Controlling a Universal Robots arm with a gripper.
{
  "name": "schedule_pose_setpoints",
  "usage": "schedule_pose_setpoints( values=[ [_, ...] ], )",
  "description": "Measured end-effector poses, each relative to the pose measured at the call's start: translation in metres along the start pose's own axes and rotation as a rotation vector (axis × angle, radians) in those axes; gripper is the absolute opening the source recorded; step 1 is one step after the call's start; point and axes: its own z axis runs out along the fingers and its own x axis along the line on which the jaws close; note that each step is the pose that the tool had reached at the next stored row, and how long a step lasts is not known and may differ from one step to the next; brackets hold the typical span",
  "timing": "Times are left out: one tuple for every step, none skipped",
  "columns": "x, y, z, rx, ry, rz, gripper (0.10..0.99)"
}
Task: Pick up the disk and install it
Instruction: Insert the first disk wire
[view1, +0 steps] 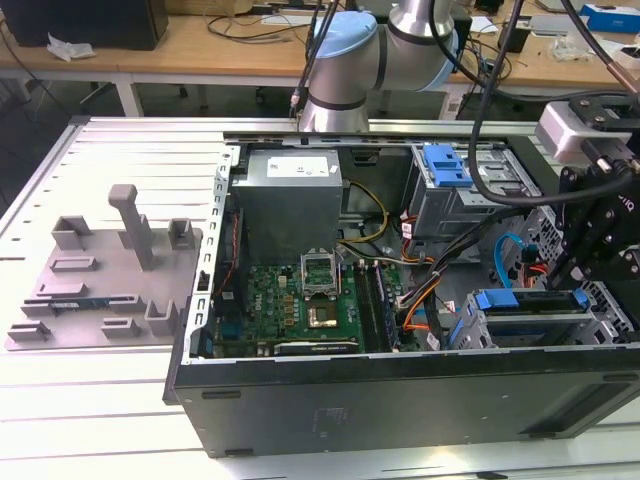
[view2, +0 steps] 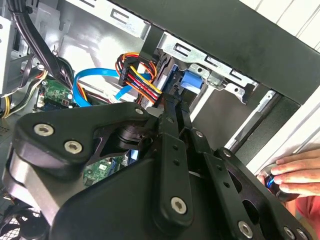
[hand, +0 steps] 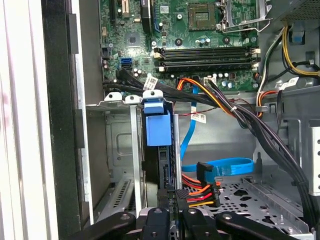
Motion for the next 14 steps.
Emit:
schedule_pose_setpoints(
  values=[
    [0.0, 0.0, 0.0002, 0.0, 0.0, 0.0, 0.169],
    [-0.0001, 0.0, 0.0004, 0.0, -0.0001, 0.0, 0.169],
    [-0.0001, 0.0, 0.0005, 0.0, 0.0, 0.0, 0.169],
    [-0.0001, 0.0, 0.0008, 0.0, -0.0001, 0.0, 0.169],
    [0.0, 0.0, 0.0012, 0.0, -0.0002, 0.0, 0.169],
    [-0.0001, 0.0, 0.0016, 0.0, -0.0001, 0.0, 0.169],
    [-0.0001, 0.0, 0.002, 0.0, 0.0, 0.0, 0.169],
    [-0.0001, 0.0, 0.0025, 0.0, 0.0001, 0.0, 0.169],
    [-0.0001, 0.0001, 0.003, 0.0, 0.0, 0.0, 0.169],
    [-0.0001, 0.0, 0.0033, 0.0, 0.0, 0.0, 0.169],
    [-0.0001, 0.0001, 0.0036, 0.0, 0.0, 0.0, 0.169],
    [-0.0001, 0.0001, 0.0039, 0.0, 0.0, 0.0, 0.169],
    [-0.0001, 0.0001, 0.0041, 0.0, 0.0, 0.0, 0.169],
    [-0.0001, 0.0001, 0.0044, 0.0, 0.0, 0.0, 0.169]
  ],
)
